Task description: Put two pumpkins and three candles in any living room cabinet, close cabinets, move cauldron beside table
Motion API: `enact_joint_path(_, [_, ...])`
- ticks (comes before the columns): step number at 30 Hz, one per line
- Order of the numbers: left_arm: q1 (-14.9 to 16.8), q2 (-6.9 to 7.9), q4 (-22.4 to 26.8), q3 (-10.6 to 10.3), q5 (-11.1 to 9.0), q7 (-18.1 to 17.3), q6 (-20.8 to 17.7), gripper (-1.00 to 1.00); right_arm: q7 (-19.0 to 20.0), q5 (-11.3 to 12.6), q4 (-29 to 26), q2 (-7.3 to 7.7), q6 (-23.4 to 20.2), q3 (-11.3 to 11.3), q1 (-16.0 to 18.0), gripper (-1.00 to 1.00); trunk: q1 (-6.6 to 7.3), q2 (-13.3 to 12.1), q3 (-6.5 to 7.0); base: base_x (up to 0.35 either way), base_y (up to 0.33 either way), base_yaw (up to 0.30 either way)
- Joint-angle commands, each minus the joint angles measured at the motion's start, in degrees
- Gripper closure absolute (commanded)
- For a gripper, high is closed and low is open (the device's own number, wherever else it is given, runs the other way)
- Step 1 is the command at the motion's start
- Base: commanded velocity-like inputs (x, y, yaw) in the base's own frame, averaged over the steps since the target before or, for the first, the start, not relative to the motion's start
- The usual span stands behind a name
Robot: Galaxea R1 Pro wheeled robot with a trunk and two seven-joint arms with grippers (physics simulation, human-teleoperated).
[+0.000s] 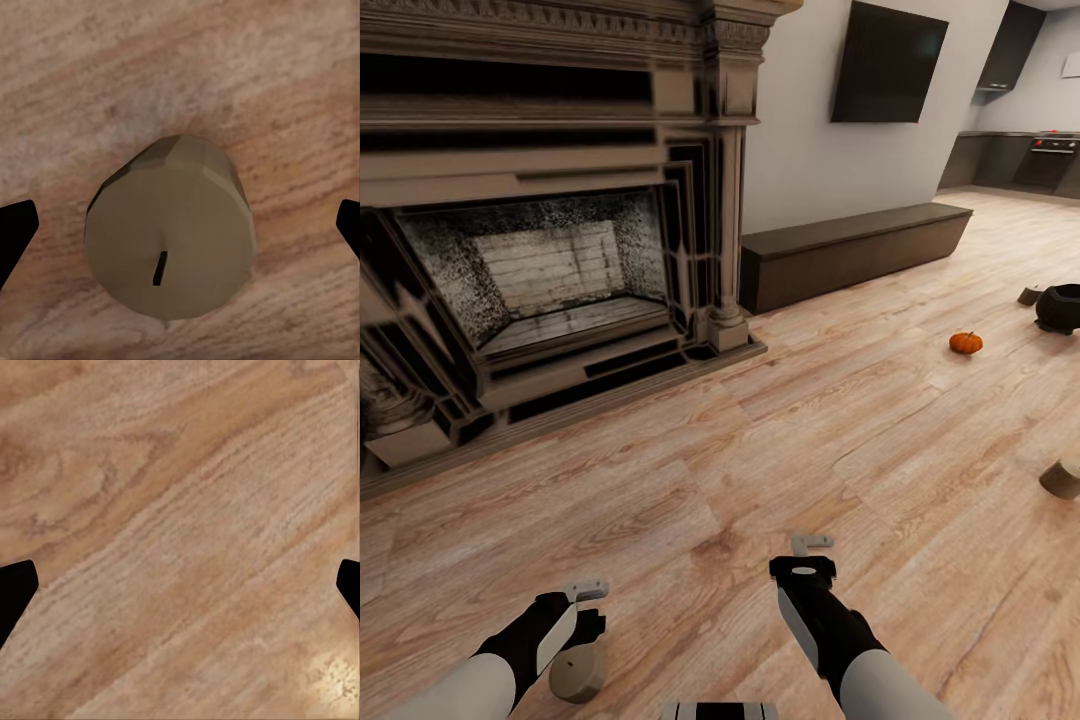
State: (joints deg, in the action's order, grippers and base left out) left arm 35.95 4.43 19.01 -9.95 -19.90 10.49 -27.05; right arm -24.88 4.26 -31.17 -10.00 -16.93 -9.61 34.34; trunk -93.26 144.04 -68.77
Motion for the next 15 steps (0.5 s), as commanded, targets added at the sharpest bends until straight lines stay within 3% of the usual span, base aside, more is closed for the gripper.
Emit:
enact_joint_path(1, [0.0,0.04,0.2,-0.4,-0.6,0.4,-0.3,-1.0,-0.6,0.5,-1.3,0.0,-0.2,-0.2,0.0,-1.0,0.01,0.0,-0.05,0.0,0.0,0.0])
enact_joint_path(9, [0.0,-0.01,0.2,-0.5,-0.6,0.4,-0.3,-1.0,-1.9,1.0,-8.6,0.0,-1.3,-0.1,0.0,-1.0,0.01,0.0,-0.05,0.0,0.0,0.0])
enact_joint_path(10, [0.0,-0.03,0.2,-0.5,-0.6,0.4,-0.3,-1.0,-2.0,1.2,-12.2,0.0,-4.3,-0.4,-0.1,-1.0,0.01,0.0,-0.05,0.0,0.0,0.0])
enact_joint_path(15, [0.0,-0.03,0.2,-0.5,-0.6,0.4,-0.3,-1.0,-2.1,2.5,-16.5,0.0,-8.2,-0.7,-0.1,-1.0,0.01,0.0,-0.05,0.0,0.0,0.0])
